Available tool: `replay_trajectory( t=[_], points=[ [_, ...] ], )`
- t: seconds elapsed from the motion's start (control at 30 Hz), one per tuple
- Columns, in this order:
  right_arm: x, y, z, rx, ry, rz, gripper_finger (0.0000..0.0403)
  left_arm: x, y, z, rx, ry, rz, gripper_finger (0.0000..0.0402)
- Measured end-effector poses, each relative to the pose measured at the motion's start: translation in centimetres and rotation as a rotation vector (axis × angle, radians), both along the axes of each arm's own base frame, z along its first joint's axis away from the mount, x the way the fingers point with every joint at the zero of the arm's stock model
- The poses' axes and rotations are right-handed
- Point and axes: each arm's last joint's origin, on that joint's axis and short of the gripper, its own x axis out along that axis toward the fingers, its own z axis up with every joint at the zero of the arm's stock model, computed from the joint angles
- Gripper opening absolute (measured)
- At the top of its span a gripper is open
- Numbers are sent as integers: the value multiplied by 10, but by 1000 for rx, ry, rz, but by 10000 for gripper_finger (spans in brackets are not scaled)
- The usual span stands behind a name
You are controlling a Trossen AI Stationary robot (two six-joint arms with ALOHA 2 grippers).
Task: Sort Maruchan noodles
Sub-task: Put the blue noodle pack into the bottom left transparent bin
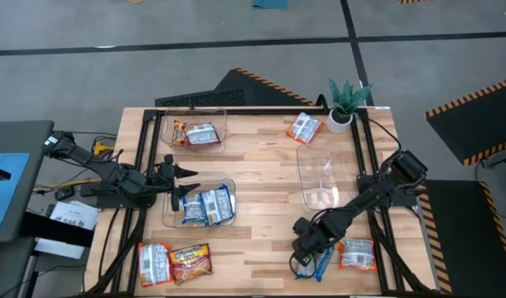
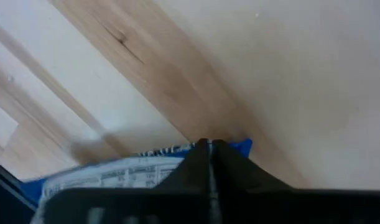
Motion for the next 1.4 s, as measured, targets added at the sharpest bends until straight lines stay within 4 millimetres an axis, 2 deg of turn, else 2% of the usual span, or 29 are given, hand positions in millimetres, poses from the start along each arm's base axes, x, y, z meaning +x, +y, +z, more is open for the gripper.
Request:
replay_trajectory(
  t=[0.07, 0.13, 0.27, 0.8, 1.0, 1.13, 1.27, 1.4],
  points=[
    [2, -2, 0, -1, -12, 10, 13, 0, 0, 0, 0, 0, 0, 190],
    [6, -5, 2, 4, -35, 24, 14, 0, 0, 0, 0, 0, 0, 190],
    [22, -11, 15, -47, -134, 75, 7, 0, 0, 0, 0, 0, 0, 190],
    [95, -33, 114, -210, -633, 354, 7, 0, 0, 0, 0, 0, 0, 190],
    [125, -58, 157, -351, -897, 441, 7, 0, 0, 0, 0, 0, 0, 190],
    [141, -78, 178, -475, -1106, 460, 7, 0, 0, 0, 0, 0, 0, 190],
    [155, -95, 187, -574, -1262, 435, 7, 0, 0, 0, 0, 0, -1, 190],
    [173, -104, 176, -598, -1344, 412, 7, 0, 0, 0, 0, 1, 0, 190]
  ],
)
